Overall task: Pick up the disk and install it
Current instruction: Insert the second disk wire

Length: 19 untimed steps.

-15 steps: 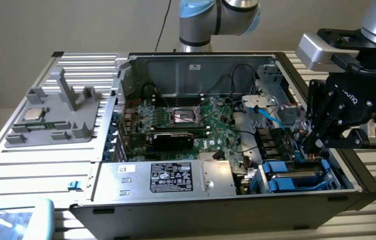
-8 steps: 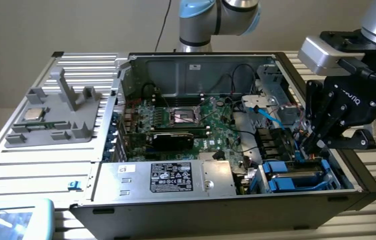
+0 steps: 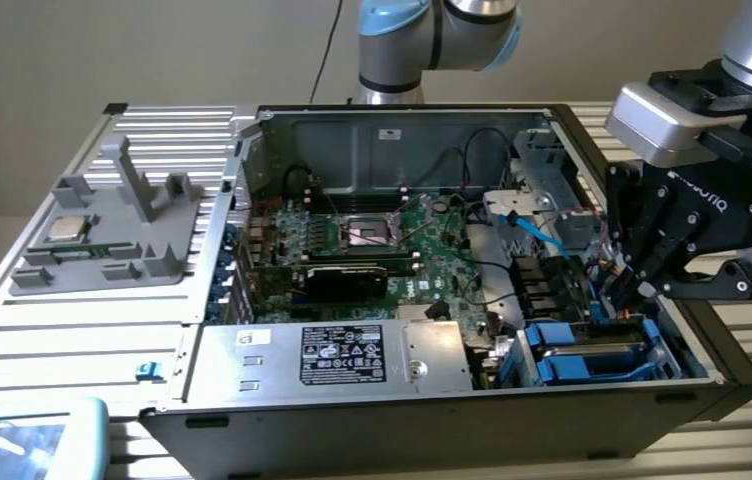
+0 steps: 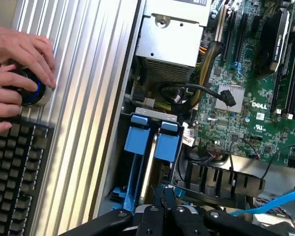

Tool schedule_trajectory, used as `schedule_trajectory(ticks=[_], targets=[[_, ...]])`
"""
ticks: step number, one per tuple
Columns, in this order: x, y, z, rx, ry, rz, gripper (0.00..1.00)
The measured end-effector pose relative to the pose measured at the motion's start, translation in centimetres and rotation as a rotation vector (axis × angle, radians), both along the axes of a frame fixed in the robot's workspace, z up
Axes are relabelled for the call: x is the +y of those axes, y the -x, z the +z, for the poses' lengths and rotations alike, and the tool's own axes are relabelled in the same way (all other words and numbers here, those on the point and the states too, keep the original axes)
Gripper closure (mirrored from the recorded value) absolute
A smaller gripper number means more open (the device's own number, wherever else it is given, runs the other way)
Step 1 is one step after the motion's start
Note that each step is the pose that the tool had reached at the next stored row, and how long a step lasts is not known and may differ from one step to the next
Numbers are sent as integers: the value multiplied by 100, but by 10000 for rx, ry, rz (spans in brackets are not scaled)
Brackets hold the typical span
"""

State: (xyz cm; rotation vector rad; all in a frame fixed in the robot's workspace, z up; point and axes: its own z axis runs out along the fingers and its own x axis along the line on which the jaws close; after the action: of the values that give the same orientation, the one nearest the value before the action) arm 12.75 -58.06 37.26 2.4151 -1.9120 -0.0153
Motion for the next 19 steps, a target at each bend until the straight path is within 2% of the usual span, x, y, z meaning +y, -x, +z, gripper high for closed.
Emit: schedule_trajectory(ticks=[4, 11, 13, 16, 19], targets=[[0, 0, 0, -55, -8, 727, 89], [1, 0, -1, -67, -17, 1847, 89], [2, 0, 1, -70, -55, 2125, 89], [1, 0, 0, -79, -150, 2523, 89], [2, 0, -1, -92, -214, 2900, 89]])
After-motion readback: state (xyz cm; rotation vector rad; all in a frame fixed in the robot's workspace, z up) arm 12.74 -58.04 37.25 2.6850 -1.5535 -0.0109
